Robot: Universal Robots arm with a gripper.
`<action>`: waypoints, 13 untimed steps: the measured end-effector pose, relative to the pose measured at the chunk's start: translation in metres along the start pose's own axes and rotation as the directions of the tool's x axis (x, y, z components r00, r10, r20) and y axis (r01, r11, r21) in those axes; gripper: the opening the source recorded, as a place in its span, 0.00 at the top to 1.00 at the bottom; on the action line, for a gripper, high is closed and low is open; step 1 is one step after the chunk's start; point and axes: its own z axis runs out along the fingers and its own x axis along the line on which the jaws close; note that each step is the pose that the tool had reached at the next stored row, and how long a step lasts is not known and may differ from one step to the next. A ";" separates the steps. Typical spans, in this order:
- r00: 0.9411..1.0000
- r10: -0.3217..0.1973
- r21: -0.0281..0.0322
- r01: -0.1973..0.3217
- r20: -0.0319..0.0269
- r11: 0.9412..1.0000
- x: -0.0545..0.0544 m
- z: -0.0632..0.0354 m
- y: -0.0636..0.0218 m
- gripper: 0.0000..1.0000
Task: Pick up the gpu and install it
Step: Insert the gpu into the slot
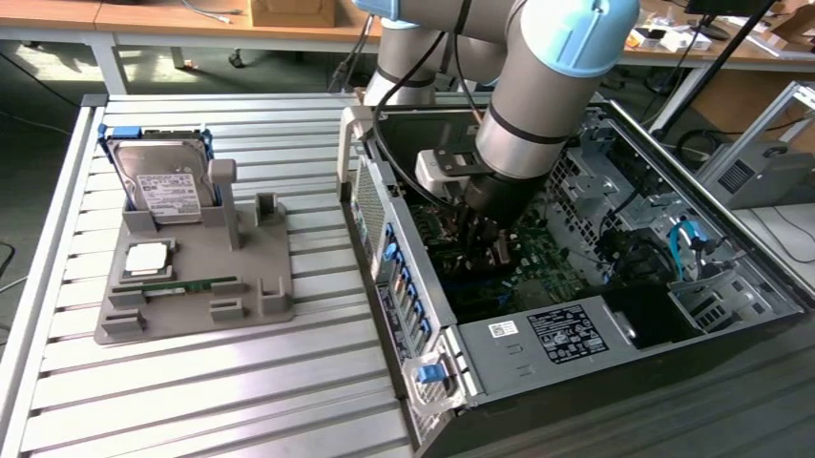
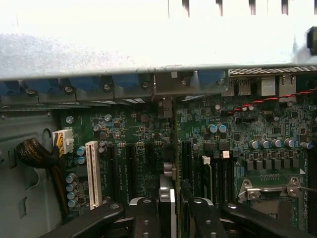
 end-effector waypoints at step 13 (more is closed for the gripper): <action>1.000 0.000 0.001 0.000 -0.025 1.000 -0.001 -0.0041 -0.0008 0.73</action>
